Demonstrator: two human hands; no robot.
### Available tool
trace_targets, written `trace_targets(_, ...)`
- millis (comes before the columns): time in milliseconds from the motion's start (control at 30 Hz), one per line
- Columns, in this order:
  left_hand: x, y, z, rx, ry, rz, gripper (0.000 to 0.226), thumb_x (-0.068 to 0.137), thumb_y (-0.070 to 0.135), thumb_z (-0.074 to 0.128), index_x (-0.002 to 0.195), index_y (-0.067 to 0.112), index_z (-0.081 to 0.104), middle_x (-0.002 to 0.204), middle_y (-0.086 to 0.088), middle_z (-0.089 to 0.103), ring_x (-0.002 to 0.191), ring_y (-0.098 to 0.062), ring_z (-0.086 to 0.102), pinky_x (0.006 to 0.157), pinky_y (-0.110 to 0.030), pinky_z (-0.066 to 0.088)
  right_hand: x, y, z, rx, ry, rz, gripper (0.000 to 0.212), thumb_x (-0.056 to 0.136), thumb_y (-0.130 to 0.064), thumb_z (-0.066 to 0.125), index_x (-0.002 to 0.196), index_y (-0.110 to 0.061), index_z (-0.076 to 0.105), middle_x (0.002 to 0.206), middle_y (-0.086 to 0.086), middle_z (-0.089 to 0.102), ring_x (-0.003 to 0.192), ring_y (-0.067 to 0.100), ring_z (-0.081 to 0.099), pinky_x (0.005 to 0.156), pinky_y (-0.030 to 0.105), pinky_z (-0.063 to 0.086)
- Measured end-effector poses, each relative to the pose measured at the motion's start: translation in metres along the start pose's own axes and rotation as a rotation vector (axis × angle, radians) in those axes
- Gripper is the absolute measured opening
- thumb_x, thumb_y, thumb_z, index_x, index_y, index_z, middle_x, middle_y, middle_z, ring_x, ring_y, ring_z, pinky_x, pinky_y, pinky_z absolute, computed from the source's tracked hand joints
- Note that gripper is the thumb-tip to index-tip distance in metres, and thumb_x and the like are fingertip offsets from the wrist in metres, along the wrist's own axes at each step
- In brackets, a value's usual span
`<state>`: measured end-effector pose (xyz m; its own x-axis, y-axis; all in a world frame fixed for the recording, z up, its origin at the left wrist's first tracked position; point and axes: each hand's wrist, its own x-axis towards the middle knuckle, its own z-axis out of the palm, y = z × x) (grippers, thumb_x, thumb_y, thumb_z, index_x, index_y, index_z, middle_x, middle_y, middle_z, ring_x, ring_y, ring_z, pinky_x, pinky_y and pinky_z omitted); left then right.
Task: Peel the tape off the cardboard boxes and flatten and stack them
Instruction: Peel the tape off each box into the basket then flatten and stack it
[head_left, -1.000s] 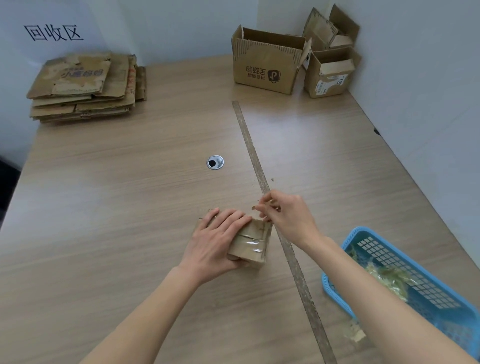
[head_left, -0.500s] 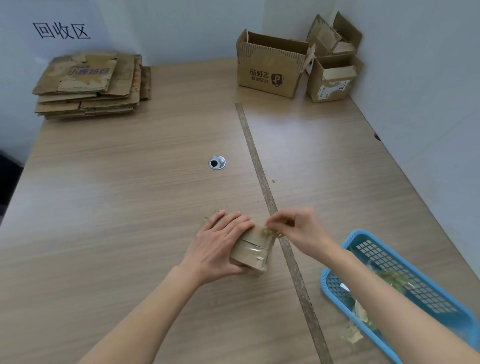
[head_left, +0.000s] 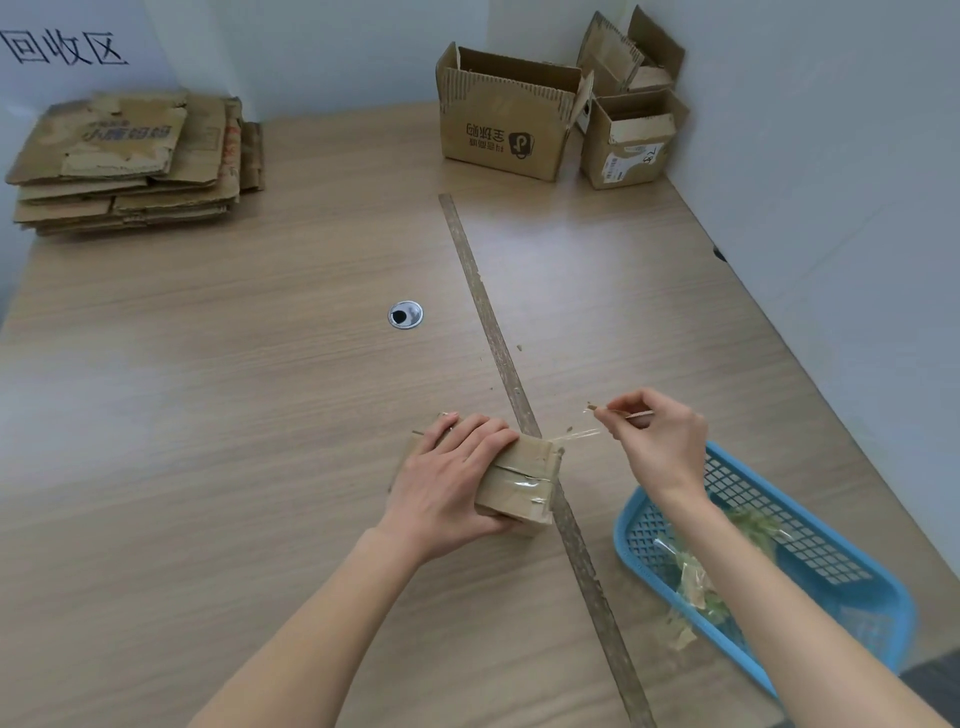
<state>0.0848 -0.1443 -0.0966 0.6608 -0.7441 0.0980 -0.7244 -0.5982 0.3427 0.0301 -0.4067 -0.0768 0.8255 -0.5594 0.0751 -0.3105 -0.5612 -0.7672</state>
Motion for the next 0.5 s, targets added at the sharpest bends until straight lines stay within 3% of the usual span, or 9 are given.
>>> trace_targets(133, 0.009, 0.013, 0.007, -0.005, 0.005, 0.028, 0.090, 0.070, 0.075, 0.065, 0.144, 0.028, 0.046, 0.148, 0.015, 0.048, 0.144, -0.009, 0.037, 0.124, -0.039, 0.018, 0.004, 0.011, -0.010, 0.126, 0.066, 0.190, 0.015, 0.080, -0.026, 0.088, 0.080, -0.022, 0.073, 0.074, -0.004, 0.074, 0.057, 0.008, 0.071, 0.059, 0.027, 0.060)
trace_targets(200, 0.006, 0.014, 0.011, -0.031, 0.057, -0.003, 0.091, 0.068, 0.079, 0.067, 0.142, 0.028, 0.049, 0.146, 0.014, 0.050, 0.142, -0.011, 0.041, 0.123, -0.039, 0.022, 0.016, 0.018, -0.032, 0.268, 0.280, 0.348, 0.014, 0.085, -0.020, 0.083, 0.088, -0.015, 0.070, 0.086, 0.007, 0.076, 0.054, 0.009, 0.071, 0.057, 0.024, 0.059)
trace_targets(267, 0.002, 0.012, 0.014, -0.054, 0.115, -0.037, 0.093, 0.067, 0.083, 0.066, 0.140, 0.028, 0.050, 0.146, 0.014, 0.051, 0.141, -0.011, 0.042, 0.122, -0.039, 0.023, 0.030, 0.024, -0.071, 0.278, 0.424, 0.353, 0.013, 0.087, -0.022, 0.080, 0.092, -0.016, 0.069, 0.092, 0.009, 0.076, 0.057, 0.008, 0.072, 0.059, 0.022, 0.059)
trace_targets(300, 0.001, 0.011, 0.015, -0.049, 0.127, -0.034, 0.093, 0.067, 0.083, 0.065, 0.140, 0.027, 0.050, 0.146, 0.014, 0.050, 0.141, -0.011, 0.041, 0.122, -0.039, 0.022, 0.033, 0.027, -0.091, 0.190, 0.396, 0.267, 0.013, 0.086, -0.024, 0.081, 0.091, -0.020, 0.070, 0.088, 0.004, 0.076, 0.060, 0.006, 0.072, 0.060, 0.020, 0.059)
trace_targets(400, 0.007, 0.017, 0.017, 0.014, 0.108, -0.039, 0.094, 0.066, 0.082, 0.065, 0.140, 0.026, 0.052, 0.145, 0.012, 0.052, 0.140, -0.014, 0.044, 0.123, -0.037, 0.019, 0.011, 0.034, -0.125, -0.102, 0.104, -0.063, 0.013, 0.080, -0.024, 0.086, 0.088, -0.022, 0.076, 0.079, -0.011, 0.074, 0.068, -0.001, 0.071, 0.068, 0.014, 0.058)
trace_targets(500, 0.013, 0.026, 0.018, 0.026, 0.116, -0.063, 0.093, 0.065, 0.081, 0.063, 0.139, 0.025, 0.053, 0.144, 0.010, 0.055, 0.139, -0.015, 0.046, 0.123, -0.038, 0.020, -0.042, 0.056, -0.119, -0.224, -0.060, -0.172, 0.013, 0.077, -0.016, 0.087, 0.086, -0.017, 0.078, 0.081, -0.011, 0.073, 0.072, 0.000, 0.070, 0.071, 0.028, 0.062)
